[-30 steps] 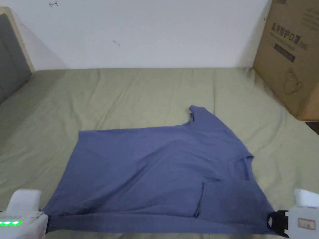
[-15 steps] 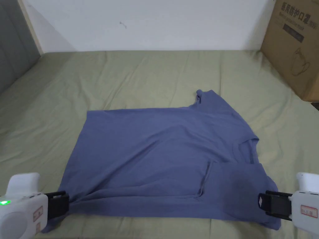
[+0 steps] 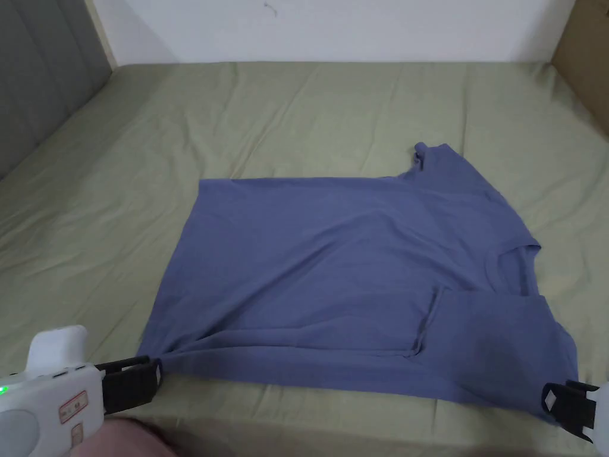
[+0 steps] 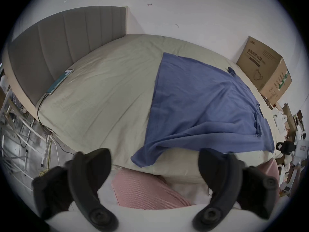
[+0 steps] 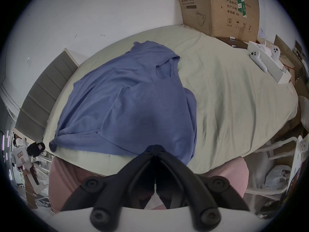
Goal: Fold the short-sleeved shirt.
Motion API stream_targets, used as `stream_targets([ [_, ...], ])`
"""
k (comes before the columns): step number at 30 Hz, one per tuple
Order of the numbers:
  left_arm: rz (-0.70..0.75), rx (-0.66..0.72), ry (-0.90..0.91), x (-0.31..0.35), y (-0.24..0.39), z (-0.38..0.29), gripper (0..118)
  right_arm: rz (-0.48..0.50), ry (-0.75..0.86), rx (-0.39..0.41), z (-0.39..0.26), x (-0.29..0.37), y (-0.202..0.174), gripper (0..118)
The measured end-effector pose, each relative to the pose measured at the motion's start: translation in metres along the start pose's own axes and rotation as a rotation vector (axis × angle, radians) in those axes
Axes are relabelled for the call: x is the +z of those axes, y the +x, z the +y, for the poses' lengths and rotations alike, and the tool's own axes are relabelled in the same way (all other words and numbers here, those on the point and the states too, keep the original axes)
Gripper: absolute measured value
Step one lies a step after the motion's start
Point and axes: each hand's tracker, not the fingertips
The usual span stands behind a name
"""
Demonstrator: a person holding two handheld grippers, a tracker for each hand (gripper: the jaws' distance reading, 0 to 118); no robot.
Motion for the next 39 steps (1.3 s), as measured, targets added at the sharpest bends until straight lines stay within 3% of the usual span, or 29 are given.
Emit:
stream_targets([
  [3, 0.020, -0.060, -0.038, -0.021, 0.009, 0.006, 108, 0.007, -0.014, -0.006, -0.002, -0.003, 0.001, 0],
  [4, 0.024, -0.066, -0.049, -0.036, 0.001, 0.007, 93, 0.006, -0.023, -0.007, -0.003, -0.005, 0.003, 0],
  [5, 0.021, -0.056, -0.048, -0.040, 0.001, 0.009, 61, 0.001, -0.028, -0.006, -0.004, -0.006, 0.004, 0],
  [6, 0.023, -0.035, -0.061, -0.046, -0.001, 0.010, 16, 0.000, -0.032, -0.008, -0.005, -0.006, 0.004, 0],
  [7, 0.040, -0.009, -0.086, -0.052, -0.002, 0.009, 0, 0.001, -0.038, -0.015, -0.007, -0.006, 0.006, 0],
  [9, -0.016, -0.007, -0.097, -0.053, -0.004, 0.007, 0, 0.007, -0.044, -0.032, -0.010, -0.005, 0.011, 0],
  [15, -0.006, -0.008, -0.084, -0.036, 0.003, 0.009, 0, -0.013, -0.009, -0.026, -0.001, 0.005, 0.013, 3],
  [17, -0.011, -0.009, -0.079, -0.031, 0.002, 0.010, 0, -0.024, 0.002, 0.002, 0.007, 0.005, 0.012, 56],
  [18, -0.012, -0.012, -0.079, -0.031, 0.004, 0.011, 0, -0.021, -0.015, 0.028, 0.012, 0.002, 0.012, 73],
  [19, -0.011, -0.017, -0.074, -0.030, 0.006, 0.012, 0, -0.025, -0.030, 0.046, 0.014, -0.002, 0.010, 73],
  [23, -0.006, -0.038, -0.068, -0.027, 0.007, 0.012, 0, -0.032, -0.090, 0.101, 0.018, -0.027, 0.009, 72],
  [24, -0.006, -0.039, -0.069, -0.028, 0.004, 0.012, 0, -0.035, -0.110, 0.093, 0.016, -0.035, 0.011, 66],
  [25, -0.003, -0.039, -0.076, -0.029, 0.004, 0.012, 0, -0.033, -0.113, 0.084, 0.013, -0.039, 0.012, 16],
  [26, -0.002, -0.039, -0.080, -0.029, 0.004, 0.012, 0, -0.061, -0.177, 0.082, 0.006, -0.043, 0.014, 0],
  [27, 0.000, -0.035, -0.082, -0.029, 0.004, 0.012, 0, -0.066, -0.126, 0.059, 0.006, -0.041, 0.014, 0],
  [34, 0.000, -0.033, -0.075, -0.016, 0.002, 0.021, 0, -0.049, -0.074, 0.102, 0.022, -0.005, 0.009, 0],
  [39, -0.008, -0.026, -0.038, -0.013, 0.004, 0.057, 0, 0.014, 0.005, 0.049, 0.067, 0.005, 0.011, 0],
])
